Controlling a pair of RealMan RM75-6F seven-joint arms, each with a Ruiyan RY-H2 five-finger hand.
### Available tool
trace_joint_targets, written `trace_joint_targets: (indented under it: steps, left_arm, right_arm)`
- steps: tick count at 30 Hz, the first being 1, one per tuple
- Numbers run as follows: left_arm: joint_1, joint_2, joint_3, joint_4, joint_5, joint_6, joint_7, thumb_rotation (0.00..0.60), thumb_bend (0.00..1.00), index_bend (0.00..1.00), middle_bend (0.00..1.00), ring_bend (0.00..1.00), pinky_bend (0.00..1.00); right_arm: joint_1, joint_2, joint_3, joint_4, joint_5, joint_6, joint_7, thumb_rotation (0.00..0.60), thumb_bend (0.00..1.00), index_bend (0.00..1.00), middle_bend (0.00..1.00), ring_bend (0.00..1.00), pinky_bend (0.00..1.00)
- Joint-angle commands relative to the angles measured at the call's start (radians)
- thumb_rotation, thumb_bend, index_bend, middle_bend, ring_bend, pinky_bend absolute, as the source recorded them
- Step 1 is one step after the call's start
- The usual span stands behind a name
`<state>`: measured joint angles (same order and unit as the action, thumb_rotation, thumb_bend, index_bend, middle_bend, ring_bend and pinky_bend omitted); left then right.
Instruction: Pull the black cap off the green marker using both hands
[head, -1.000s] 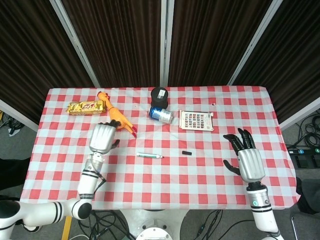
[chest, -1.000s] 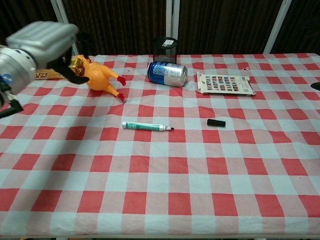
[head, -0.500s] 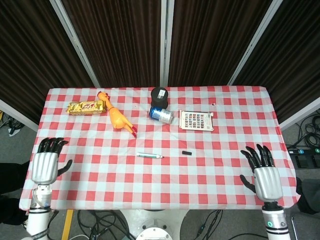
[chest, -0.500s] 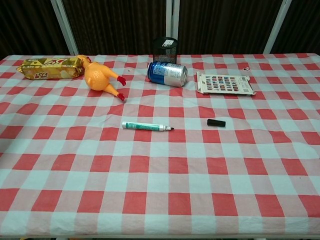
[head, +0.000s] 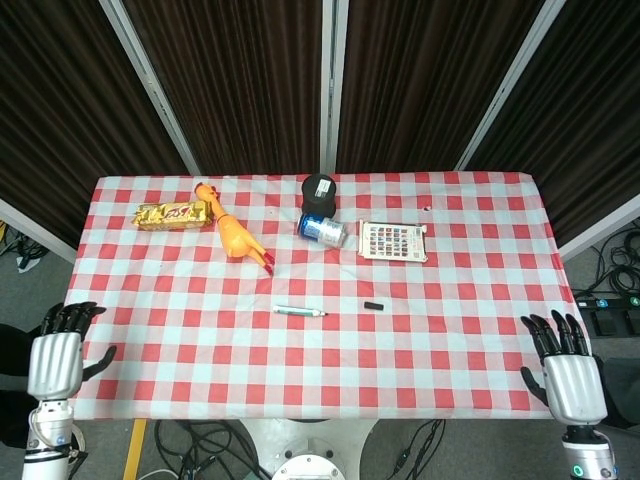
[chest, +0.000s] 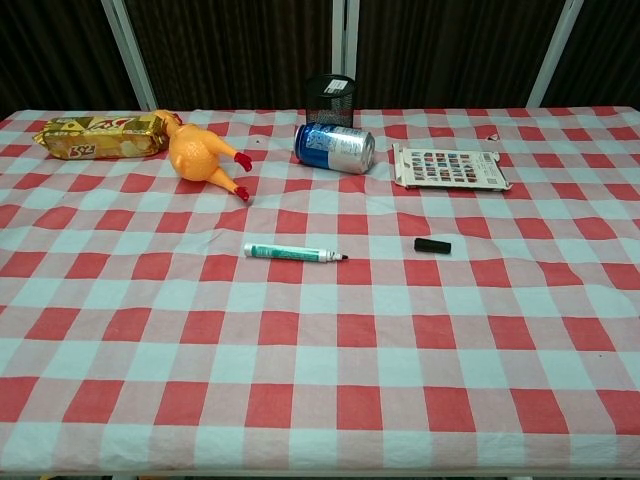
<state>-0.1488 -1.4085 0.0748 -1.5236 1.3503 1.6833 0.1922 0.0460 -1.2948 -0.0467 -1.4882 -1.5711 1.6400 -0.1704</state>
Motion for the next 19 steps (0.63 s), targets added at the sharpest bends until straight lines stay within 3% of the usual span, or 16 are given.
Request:
trace_joint_targets:
  steps: [1,9,19]
  left_arm:
    - [0.012,0.027,0.002,-0.006,0.003,-0.030,0.019,0.600,0.21,0.28,0.22,0.18,0.16]
    - [0.017,0.047,-0.017,-0.002,0.035,-0.066,0.031,0.600,0.21,0.28,0.22,0.18,0.16]
    - [0.032,0.059,-0.045,-0.010,0.057,-0.082,0.030,0.600,0.21,0.28,0.22,0.18,0.16]
  right_arm:
    - [-0.007,0.009,0.011,0.016,0.004,0.000,0.024,0.600,0.19,0.12,0.15,0.00,0.00]
    - [-0.010,-0.001,0.019,0.040,-0.001,-0.026,0.064,0.600,0.22,0.11,0.15,0.00,0.00]
    - [-0.019,0.008,0.031,0.006,-0.020,-0.017,0.022,0.600,0.22,0.11,0.15,0.00,0.00]
